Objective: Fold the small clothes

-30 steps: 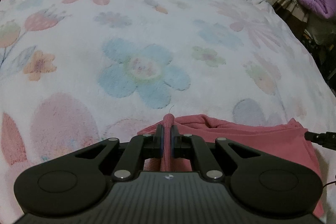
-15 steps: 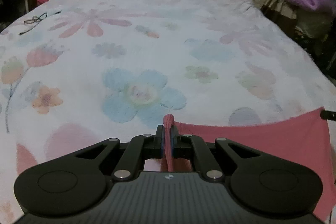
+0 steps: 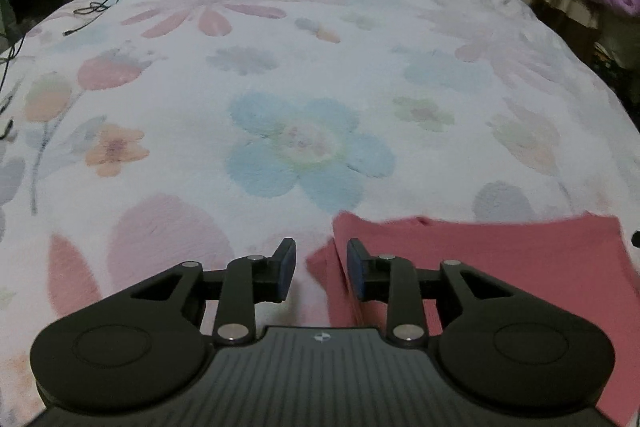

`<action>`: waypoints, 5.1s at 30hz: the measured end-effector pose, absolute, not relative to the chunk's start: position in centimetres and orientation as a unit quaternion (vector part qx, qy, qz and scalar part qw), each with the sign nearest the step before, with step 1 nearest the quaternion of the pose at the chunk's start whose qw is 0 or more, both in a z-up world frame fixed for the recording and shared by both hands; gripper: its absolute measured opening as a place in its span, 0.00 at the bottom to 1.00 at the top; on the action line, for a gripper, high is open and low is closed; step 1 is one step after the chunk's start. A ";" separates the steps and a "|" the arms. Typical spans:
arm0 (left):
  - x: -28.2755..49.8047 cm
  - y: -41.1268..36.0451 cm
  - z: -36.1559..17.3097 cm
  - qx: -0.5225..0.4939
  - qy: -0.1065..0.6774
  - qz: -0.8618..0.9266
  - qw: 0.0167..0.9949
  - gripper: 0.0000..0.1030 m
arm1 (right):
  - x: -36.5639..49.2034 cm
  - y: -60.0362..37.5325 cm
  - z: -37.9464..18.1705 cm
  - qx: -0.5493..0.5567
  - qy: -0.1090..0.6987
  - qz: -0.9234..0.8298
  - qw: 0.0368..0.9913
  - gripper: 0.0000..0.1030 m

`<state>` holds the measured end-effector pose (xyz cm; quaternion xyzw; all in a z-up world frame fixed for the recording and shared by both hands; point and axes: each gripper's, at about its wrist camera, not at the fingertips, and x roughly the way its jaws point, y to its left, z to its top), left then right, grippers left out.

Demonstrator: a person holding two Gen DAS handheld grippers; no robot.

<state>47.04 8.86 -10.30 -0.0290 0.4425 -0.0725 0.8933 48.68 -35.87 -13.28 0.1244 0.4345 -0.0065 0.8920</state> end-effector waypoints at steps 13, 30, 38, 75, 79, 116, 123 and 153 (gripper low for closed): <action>34.0 10.6 -9.8 -0.127 0.482 -0.101 0.861 0.51 | 33.2 -34.9 -11.2 0.182 0.462 0.014 0.868 0.39; 30.7 12.4 -12.9 -0.275 0.471 -0.089 0.834 0.09 | 26.4 -37.0 -16.1 0.401 0.422 -0.016 0.813 0.03; 30.9 10.9 -14.0 -0.153 0.499 -0.067 0.851 0.08 | 26.4 -36.7 -15.6 0.326 0.445 -0.039 0.833 0.01; 44.4 6.4 -12.0 -0.030 0.488 -0.083 0.869 0.46 | 45.3 -39.7 -17.2 0.293 0.419 0.017 0.859 0.53; 44.9 6.7 -13.0 -0.032 0.499 -0.081 0.862 0.46 | 46.6 -40.4 -18.9 0.334 0.415 0.015 0.847 0.45; 43.2 11.2 -10.4 -0.059 0.481 -0.106 0.868 0.46 | 51.4 -12.6 -6.5 0.253 0.448 0.162 0.842 0.03; 43.5 13.1 -11.1 -0.065 0.486 -0.103 0.866 0.46 | 53.8 -4.9 -11.3 0.215 0.495 0.146 0.830 0.03; 33.6 12.4 -8.9 -0.217 0.499 -0.154 0.825 0.53 | 34.7 -17.0 -7.0 0.312 0.462 0.194 0.807 0.35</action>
